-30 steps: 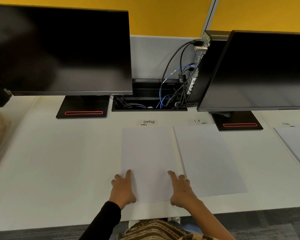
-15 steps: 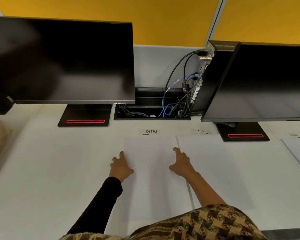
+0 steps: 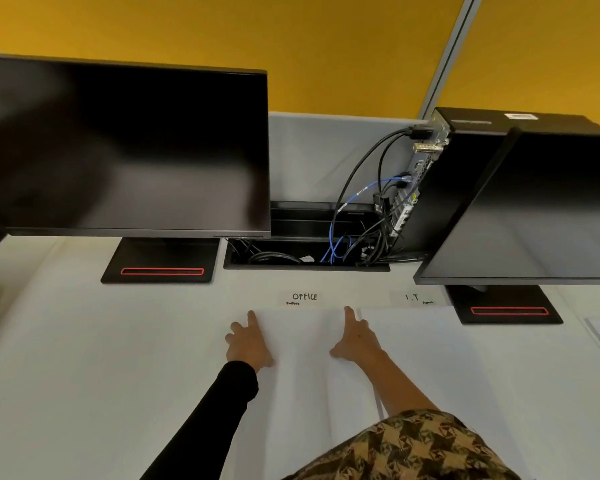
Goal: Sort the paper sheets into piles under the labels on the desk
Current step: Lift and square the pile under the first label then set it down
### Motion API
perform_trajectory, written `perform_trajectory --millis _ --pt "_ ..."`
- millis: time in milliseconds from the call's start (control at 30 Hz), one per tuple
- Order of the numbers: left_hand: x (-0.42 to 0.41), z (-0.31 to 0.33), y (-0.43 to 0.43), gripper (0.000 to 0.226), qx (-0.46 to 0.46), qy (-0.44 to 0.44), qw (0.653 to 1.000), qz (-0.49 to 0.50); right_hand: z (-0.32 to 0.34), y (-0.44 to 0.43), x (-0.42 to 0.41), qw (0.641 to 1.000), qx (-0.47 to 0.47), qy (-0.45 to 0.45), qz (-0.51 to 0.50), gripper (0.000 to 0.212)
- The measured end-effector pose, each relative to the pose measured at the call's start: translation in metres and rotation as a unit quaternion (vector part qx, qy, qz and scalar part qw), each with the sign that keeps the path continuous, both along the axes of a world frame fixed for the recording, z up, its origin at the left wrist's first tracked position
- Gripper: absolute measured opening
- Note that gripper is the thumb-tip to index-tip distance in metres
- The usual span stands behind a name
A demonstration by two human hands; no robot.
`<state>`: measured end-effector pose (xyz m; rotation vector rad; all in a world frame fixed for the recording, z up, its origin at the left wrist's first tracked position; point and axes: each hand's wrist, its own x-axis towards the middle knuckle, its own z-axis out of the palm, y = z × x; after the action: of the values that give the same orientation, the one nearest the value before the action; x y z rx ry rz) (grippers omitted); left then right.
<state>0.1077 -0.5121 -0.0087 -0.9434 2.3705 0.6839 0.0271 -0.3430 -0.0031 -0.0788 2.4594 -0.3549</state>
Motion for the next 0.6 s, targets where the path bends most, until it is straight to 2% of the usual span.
perform_trajectory --millis 133,400,600 --pt "-0.010 0.000 -0.003 0.109 0.000 -0.020 1.000 0.000 0.000 -0.008 -0.013 0.999 0.030 -0.009 0.022 0.098" --pt "-0.021 -0.003 -0.009 0.089 -0.014 -0.034 0.999 -0.021 -0.007 -0.013 -0.019 0.997 0.051 0.004 0.049 0.088" --pt "-0.026 -0.005 -0.010 0.092 -0.018 -0.046 0.999 -0.022 -0.008 -0.014 -0.025 0.997 0.053 -0.002 0.052 0.092"
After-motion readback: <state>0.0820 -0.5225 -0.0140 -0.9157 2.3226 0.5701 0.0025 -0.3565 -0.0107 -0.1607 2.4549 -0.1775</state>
